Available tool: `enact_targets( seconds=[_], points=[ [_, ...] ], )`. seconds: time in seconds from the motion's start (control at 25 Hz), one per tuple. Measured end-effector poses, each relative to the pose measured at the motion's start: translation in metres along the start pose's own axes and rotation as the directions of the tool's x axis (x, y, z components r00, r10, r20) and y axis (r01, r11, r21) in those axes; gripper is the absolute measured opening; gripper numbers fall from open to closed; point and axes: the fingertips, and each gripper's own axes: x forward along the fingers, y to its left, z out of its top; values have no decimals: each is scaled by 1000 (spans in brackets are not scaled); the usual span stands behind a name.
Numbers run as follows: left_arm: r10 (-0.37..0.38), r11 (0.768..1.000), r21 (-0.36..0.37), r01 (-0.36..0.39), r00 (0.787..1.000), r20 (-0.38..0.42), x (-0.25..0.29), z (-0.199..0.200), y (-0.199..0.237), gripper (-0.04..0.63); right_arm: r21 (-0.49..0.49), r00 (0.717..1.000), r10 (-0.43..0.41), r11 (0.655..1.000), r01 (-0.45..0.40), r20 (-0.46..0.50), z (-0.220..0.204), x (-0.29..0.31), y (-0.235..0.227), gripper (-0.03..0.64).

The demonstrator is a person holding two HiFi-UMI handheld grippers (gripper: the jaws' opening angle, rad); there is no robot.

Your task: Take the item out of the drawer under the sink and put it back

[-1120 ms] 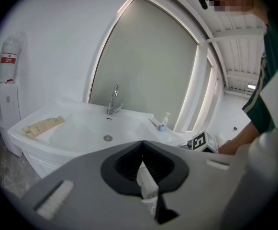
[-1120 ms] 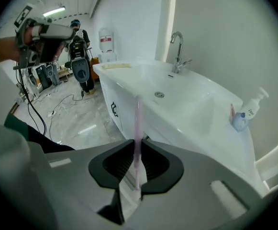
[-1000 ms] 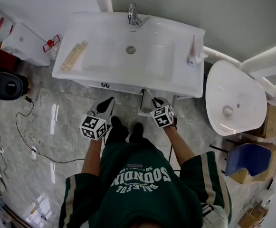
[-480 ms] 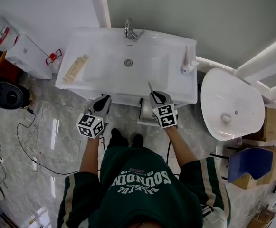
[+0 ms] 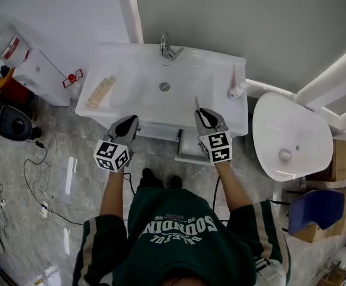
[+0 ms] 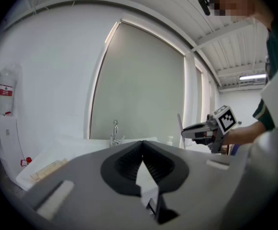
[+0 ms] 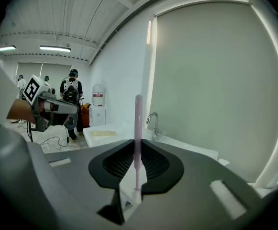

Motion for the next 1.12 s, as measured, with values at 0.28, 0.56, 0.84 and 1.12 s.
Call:
enact_targets(
  seconds=[0.28,0.56,0.84,1.12],
  points=[
    [-8,1000,-5,8,1000,-1,2,1,0,51,27,1000,3,1000,-4,19,8,-2,2,52],
    [-27,999,-18,27,1000,-5,5,-5,-8,51,41,1000,0,999,0,6,-1,-3,5,51],
    [-43,999,-26,43,999,-24,4,-11,-14,51,53,1000,-2,999,2,-6,-7,-4,9,51],
    [-59,997,-57,55,996,-66,7,-36,-18,51,87,997,9,996,-3,-75,-49,1,15,51]
  ],
)
